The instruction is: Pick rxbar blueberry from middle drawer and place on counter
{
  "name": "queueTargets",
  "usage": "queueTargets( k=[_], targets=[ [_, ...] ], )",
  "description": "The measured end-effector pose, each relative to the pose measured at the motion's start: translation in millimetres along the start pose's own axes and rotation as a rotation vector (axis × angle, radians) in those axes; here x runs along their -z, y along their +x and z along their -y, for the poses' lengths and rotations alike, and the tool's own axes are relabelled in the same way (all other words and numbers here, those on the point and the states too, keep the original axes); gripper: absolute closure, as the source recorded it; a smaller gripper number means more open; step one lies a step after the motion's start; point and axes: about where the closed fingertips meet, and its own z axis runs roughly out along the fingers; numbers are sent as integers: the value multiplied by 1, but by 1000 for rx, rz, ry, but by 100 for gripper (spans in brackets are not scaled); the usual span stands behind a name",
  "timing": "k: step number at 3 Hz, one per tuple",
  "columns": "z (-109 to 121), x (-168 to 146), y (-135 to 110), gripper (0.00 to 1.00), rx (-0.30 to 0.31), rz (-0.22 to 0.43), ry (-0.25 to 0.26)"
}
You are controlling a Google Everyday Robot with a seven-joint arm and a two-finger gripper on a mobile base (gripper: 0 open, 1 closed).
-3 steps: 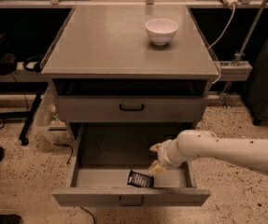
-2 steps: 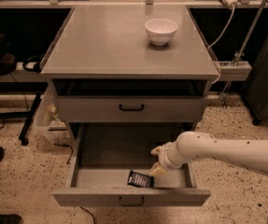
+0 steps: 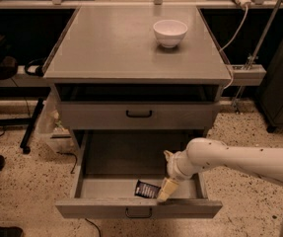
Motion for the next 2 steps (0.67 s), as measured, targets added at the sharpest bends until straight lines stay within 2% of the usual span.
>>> queueTargets(
  k=[1,2],
  targets=[
    [2,-10,-10,73,22,13,4],
    [6,-16,-21,92,35,22,21]
  ],
)
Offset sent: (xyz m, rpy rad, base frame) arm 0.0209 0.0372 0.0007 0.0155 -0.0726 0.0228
